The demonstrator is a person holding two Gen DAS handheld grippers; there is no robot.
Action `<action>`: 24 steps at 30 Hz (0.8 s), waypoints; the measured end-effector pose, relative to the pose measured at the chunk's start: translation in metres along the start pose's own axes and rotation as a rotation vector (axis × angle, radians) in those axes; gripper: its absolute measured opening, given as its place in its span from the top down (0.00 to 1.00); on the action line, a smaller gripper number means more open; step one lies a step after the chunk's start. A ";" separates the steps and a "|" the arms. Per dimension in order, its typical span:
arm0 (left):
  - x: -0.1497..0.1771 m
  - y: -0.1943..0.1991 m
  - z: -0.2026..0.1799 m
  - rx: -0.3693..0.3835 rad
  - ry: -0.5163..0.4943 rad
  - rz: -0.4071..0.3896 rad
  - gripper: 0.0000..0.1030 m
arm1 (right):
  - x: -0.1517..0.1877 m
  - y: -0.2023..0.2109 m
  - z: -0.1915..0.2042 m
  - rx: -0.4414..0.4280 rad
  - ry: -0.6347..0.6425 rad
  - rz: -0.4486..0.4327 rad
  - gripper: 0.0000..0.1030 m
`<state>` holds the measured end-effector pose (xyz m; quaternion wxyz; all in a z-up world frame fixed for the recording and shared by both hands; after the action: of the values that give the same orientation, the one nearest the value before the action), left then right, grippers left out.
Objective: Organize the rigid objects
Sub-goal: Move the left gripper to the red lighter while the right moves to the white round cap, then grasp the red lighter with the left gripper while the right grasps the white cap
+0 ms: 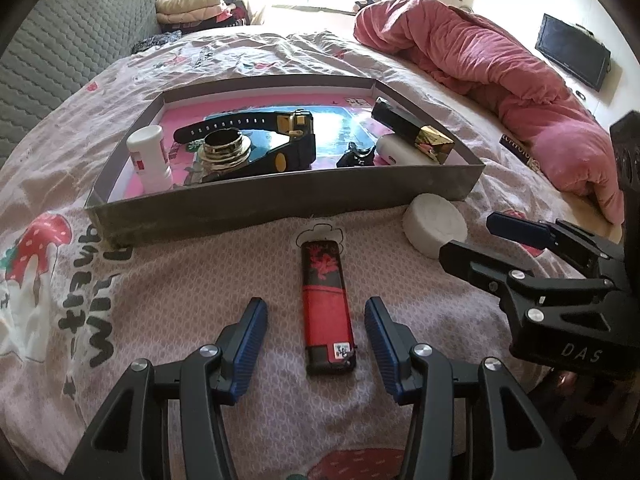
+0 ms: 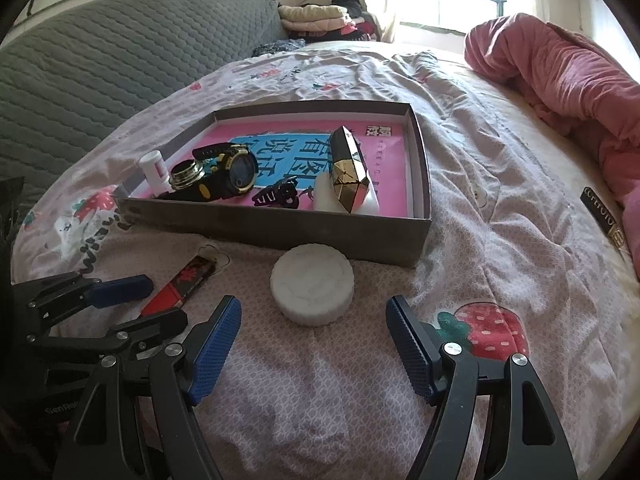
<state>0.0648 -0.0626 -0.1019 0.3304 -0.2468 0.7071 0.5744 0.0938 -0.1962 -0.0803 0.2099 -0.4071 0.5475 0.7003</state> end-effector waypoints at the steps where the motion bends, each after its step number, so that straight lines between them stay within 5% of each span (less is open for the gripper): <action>1: 0.000 -0.001 0.000 -0.001 -0.002 0.000 0.51 | 0.000 -0.002 -0.001 0.000 -0.003 0.002 0.26; 24: -0.006 -0.019 0.010 0.022 0.003 -0.005 0.51 | 0.004 -0.032 0.001 0.031 0.020 0.041 0.26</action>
<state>0.0841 -0.0572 -0.1112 0.3335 -0.2458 0.7134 0.5652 0.1147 -0.1857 -0.1031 0.1963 -0.3997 0.5687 0.6916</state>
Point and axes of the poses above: each gripper's, at about its wrist camera, not at the fingertips, and y roughly against the way its jaws point, z to its left, x to its underside, the point moved 6 cm from there along -y, roughly the way its jaws point, and after that the axes turned 13 degrees about -z, right-handed, at the moved point
